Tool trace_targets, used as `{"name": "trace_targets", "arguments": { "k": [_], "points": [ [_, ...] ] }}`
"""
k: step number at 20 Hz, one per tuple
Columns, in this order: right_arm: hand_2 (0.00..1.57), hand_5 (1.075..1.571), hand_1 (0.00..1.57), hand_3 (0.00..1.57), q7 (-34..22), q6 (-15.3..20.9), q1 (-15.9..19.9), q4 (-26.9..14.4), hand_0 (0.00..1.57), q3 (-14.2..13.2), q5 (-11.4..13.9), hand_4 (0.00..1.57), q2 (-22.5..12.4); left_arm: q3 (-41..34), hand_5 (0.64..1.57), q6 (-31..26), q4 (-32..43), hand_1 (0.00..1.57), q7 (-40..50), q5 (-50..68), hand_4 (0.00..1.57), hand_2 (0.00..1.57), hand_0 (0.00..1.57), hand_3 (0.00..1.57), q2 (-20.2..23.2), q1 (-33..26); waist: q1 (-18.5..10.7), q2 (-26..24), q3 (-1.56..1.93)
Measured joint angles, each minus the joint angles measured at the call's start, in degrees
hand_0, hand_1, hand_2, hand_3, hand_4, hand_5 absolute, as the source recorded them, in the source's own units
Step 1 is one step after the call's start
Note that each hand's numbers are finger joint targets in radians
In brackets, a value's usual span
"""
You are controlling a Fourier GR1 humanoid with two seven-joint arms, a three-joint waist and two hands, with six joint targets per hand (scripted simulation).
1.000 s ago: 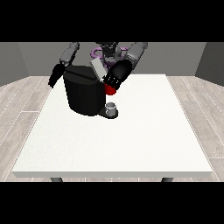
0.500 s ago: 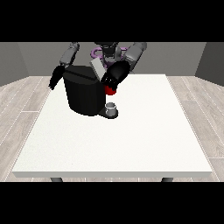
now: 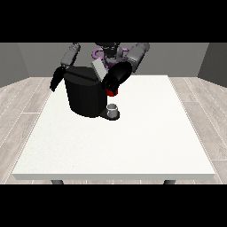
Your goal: Insert the coffee pod into the coffee machine and close the lid
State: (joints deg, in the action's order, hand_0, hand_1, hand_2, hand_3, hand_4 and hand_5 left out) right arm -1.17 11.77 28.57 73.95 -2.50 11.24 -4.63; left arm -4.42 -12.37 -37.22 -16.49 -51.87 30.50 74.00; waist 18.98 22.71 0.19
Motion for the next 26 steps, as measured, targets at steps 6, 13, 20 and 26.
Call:
{"name": "trace_targets", "arguments": {
  "k": [6, 13, 20, 26],
  "points": [
    [0.00, 1.571, 0.00, 0.00, -0.2, 0.8, 0.6, -0.4, 0.00, -0.1, 0.9, 0.12, -0.4, -0.2, 1.571, 0.9, 0.1, 0.00, -0.5, -0.8, 0.00, 0.53, 0.00, 0.45, 0.4, 0.2, -0.6, 0.3, 0.01],
    [0.00, 1.571, 0.00, 0.00, 1.0, -0.1, -1.0, -2.7, 0.00, -1.7, -0.8, 0.14, -0.7, -0.4, 1.571, 0.2, 0.8, 0.00, 0.8, -0.9, 0.00, 0.00, 0.00, 0.15, -0.7, -1.2, -2.2, -2.6, -0.12],
    [0.00, 1.571, 0.00, 0.00, 4.0, 0.0, -6.2, -8.8, 0.00, -5.0, -2.8, 0.00, -1.1, 0.6, 1.571, -2.1, -1.0, 0.00, 2.7, 0.4, 0.00, 0.18, 0.00, 0.00, -6.7, -7.0, -8.7, -10.6, -0.14],
    [0.00, 1.571, 0.00, 0.00, 4.4, -0.1, -11.4, -10.7, 0.00, -5.8, -3.3, 0.00, -0.9, -5.4, 1.571, -1.4, -2.1, 0.00, 0.9, 9.6, 0.42, 0.00, 0.00, 0.00, -15.2, -14.8, -13.6, -18.7, -0.24]
  ]
}}
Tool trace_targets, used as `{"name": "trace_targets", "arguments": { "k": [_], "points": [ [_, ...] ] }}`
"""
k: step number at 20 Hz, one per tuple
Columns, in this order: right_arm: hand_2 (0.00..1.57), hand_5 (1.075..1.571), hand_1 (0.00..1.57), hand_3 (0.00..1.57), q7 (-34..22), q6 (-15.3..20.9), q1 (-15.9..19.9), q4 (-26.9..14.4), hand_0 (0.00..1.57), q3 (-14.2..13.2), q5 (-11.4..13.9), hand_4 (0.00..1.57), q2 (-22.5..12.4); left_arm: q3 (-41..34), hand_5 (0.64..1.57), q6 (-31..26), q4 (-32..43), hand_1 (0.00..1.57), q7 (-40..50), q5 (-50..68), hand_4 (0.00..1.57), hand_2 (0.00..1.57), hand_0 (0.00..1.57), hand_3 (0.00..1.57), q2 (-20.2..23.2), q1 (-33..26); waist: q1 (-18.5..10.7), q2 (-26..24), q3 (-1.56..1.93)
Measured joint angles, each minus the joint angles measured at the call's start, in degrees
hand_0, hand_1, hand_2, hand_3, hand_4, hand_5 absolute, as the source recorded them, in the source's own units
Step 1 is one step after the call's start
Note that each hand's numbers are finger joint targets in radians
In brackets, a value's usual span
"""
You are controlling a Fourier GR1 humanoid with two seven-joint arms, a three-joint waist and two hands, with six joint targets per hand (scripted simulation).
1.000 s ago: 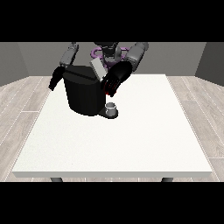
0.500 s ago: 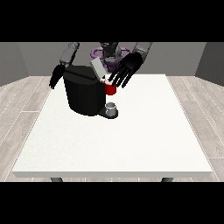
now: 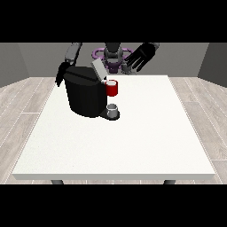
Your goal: Insert the coffee pod into the coffee machine and close the lid
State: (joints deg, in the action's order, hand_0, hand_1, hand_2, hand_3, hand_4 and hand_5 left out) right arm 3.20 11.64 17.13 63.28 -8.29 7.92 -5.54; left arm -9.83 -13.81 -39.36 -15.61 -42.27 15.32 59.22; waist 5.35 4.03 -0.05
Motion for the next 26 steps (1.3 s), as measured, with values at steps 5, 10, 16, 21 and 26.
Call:
{"name": "trace_targets", "arguments": {
  "k": [5, 10, 16, 21, 26],
  "points": [
    [0.00, 1.571, 0.00, 0.00, 0.9, 0.3, -5.3, -0.8, 0.00, -1.4, -0.5, 0.00, -0.6, -8.4, 1.571, -0.4, 0.6, 0.00, -2.6, 11.4, 0.27, 0.00, 0.00, 0.00, -7.9, -9.3, -5.0, -7.1, -0.08],
    [0.00, 1.571, 0.00, 0.00, 0.8, -1.8, -9.2, 0.6, 0.00, -1.1, -1.5, 0.00, -0.8, -11.3, 1.571, -2.6, 1.0, 0.00, -3.8, 16.6, 0.37, 0.00, 0.00, 0.00, -11.8, -19.3, -8.4, -15.3, -0.01],
    [0.00, 1.571, 0.00, 0.00, -0.8, -6.4, -8.1, 6.1, 0.00, 1.8, -3.5, 0.00, 0.3, -11.7, 1.571, -3.2, 0.8, 0.00, -3.0, 18.3, 0.41, 0.00, 0.00, 0.00, -13.2, -27.2, -9.9, -20.8, 0.03],
    [0.00, 1.571, 0.00, 0.00, -3.0, -9.0, -4.1, 8.9, 0.00, 3.5, -3.3, 0.25, -1.2, -11.0, 1.571, -3.8, -1.3, 0.00, -1.5, 21.3, 0.43, 0.00, 0.00, 0.00, -14.4, -30.0, -11.7, -21.8, 0.04],
    [0.00, 1.571, 0.00, 0.00, -4.7, -10.0, -1.0, 10.3, 0.00, 3.6, -2.8, 0.00, -2.9, -9.3, 1.571, -5.1, -6.8, 0.00, 1.6, 24.5, 0.40, 0.00, 0.00, 0.00, -14.7, -32.1, -13.4, -20.6, 0.06]
  ]
}}
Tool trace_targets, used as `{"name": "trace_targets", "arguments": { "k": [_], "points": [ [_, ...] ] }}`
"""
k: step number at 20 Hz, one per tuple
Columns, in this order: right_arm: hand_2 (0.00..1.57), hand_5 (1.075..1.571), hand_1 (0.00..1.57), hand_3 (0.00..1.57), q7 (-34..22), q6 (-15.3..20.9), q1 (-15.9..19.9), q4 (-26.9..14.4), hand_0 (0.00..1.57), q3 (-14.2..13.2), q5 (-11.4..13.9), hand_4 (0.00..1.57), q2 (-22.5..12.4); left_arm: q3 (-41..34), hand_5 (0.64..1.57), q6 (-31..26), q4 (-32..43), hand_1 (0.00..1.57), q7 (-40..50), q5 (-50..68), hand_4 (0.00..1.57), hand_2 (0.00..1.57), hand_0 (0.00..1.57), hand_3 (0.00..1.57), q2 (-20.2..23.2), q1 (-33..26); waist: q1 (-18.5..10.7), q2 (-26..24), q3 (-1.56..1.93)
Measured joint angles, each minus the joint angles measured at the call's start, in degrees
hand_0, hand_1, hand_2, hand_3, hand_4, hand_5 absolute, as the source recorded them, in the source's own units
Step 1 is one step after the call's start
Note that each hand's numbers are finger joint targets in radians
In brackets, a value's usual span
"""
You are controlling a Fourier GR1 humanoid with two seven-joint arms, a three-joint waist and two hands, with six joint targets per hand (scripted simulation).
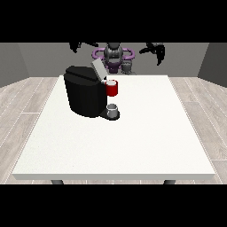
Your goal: Insert the coffee pod into the coffee machine and close the lid
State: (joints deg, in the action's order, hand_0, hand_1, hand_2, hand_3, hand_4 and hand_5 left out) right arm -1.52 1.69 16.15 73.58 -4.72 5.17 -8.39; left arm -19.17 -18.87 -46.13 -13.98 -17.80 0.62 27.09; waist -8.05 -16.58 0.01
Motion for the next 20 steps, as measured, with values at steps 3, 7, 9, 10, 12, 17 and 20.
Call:
{"name": "trace_targets", "arguments": {
  "k": [3, 7, 9, 10, 12, 17, 20],
  "points": [
    [0.00, 1.571, 0.00, 0.00, -0.4, -1.1, 2.1, -1.9, 0.00, -2.7, -1.9, 0.11, -1.9, 2.6, 1.571, -0.4, -4.0, 0.00, 0.3, 2.0, 0.37, 0.00, 0.00, 0.00, -0.3, -2.1, -1.6, 1.9, 0.00],
    [0.00, 1.571, 0.00, 0.00, -1.6, -1.3, 5.6, -3.7, 0.00, -4.7, -3.9, 0.08, -2.1, 5.2, 1.571, 0.5, -9.1, 0.00, 1.8, 4.4, 0.36, 0.00, 0.00, 0.00, -0.2, -3.8, -2.5, 5.0, 0.02],
    [0.00, 1.571, 0.00, 0.00, -2.1, -2.1, 7.4, -5.2, 0.00, -6.1, -5.7, 0.09, -2.5, 6.2, 1.571, 0.8, -11.5, 0.00, 2.9, 5.2, 0.35, 0.00, 0.00, 0.00, -0.3, -3.7, -3.0, 6.6, 0.01],
    [0.00, 1.571, 0.00, 0.00, -2.7, -2.1, 8.6, -5.6, 0.00, -6.5, -6.5, 0.13, -2.4, 6.2, 1.571, 1.2, -12.4, 0.00, 3.4, 5.5, 0.34, 0.00, 0.00, 0.00, -0.3, -3.4, -3.1, 7.6, 0.01],
    [0.00, 1.571, 0.00, 0.00, -3.7, -2.3, 10.2, -7.1, 0.00, -7.6, -7.8, 0.18, -2.7, 7.6, 1.571, 1.5, -14.9, 0.00, 4.2, 6.2, 0.28, 0.00, 0.00, 0.00, -0.5, -4.9, -3.6, 8.3, 0.00],
    [0.00, 1.571, 0.00, 0.00, -4.6, -3.0, 13.6, -9.2, 0.00, -7.7, -9.3, 0.00, -2.9, 8.6, 1.571, 2.1, -20.3, 0.00, 3.4, 7.2, 0.35, 0.00, 0.00, 0.00, 0.0, -7.6, -2.8, 12.2, 0.00],
    [0.00, 1.571, 0.00, 0.00, -3.8, -2.2, 14.3, -11.3, 0.00, -6.9, -8.3, 0.00, -2.2, 10.2, 1.571, 2.1, -24.6, 0.00, 6.8, 8.9, 0.36, 0.00, 0.00, 0.00, 0.1, -8.7, -3.4, 12.6, 0.00]
  ]
}}
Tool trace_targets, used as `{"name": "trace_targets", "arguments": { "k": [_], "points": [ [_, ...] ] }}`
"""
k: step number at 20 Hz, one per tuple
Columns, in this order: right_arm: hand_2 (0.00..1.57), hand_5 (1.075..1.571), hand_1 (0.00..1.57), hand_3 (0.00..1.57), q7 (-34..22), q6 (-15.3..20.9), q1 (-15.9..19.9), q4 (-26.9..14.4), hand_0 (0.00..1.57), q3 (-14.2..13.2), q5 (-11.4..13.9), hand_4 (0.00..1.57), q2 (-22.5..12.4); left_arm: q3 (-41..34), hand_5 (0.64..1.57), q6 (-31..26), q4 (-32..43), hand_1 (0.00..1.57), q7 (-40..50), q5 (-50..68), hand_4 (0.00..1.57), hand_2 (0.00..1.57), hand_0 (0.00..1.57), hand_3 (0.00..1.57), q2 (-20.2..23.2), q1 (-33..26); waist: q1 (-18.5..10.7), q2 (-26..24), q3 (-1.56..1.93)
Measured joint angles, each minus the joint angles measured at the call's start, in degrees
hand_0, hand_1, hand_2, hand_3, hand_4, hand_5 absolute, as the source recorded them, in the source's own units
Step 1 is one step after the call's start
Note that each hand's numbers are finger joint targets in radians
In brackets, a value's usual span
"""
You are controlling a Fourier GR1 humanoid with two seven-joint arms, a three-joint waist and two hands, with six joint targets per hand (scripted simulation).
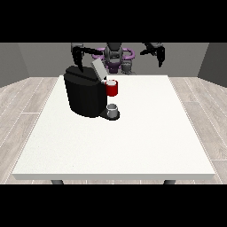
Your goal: Insert the coffee pod into the coffee machine and close the lid
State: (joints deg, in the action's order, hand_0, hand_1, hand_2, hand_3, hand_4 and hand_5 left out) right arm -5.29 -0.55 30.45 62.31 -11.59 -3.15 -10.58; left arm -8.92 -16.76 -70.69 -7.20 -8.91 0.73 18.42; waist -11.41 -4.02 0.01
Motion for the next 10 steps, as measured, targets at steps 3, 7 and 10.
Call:
{"name": "trace_targets", "arguments": {
  "k": [3, 7, 10],
  "points": [
    [0.00, 1.571, 0.00, 0.00, -0.2, 0.1, 2.3, -1.2, 0.00, 0.9, 0.2, 0.00, 0.4, 0.0, 1.571, 0.2, -3.2, 0.00, 1.0, 1.1, 0.37, 0.00, 0.00, 0.00, 0.8, -1.1, 0.6, 1.5, 0.00],
    [0.00, 1.571, 0.00, 0.00, 0.4, 0.1, 3.7, -1.9, 0.00, 2.7, 1.0, 0.00, 1.5, 0.6, 1.571, 1.3, -6.8, 0.00, 2.1, 1.6, 0.37, 0.00, 0.00, 0.00, 0.8, -3.6, 1.5, 2.5, 0.00],
    [0.00, 1.571, 0.00, 0.00, 1.6, -0.1, 5.3, -3.4, 0.00, 2.5, 1.2, 0.00, 0.9, 0.1, 1.571, 0.0, -9.4, 0.00, 2.8, 3.1, 0.32, 0.00, 0.00, 0.00, 2.5, -4.4, 0.8, 3.9, -0.02]
  ]
}}
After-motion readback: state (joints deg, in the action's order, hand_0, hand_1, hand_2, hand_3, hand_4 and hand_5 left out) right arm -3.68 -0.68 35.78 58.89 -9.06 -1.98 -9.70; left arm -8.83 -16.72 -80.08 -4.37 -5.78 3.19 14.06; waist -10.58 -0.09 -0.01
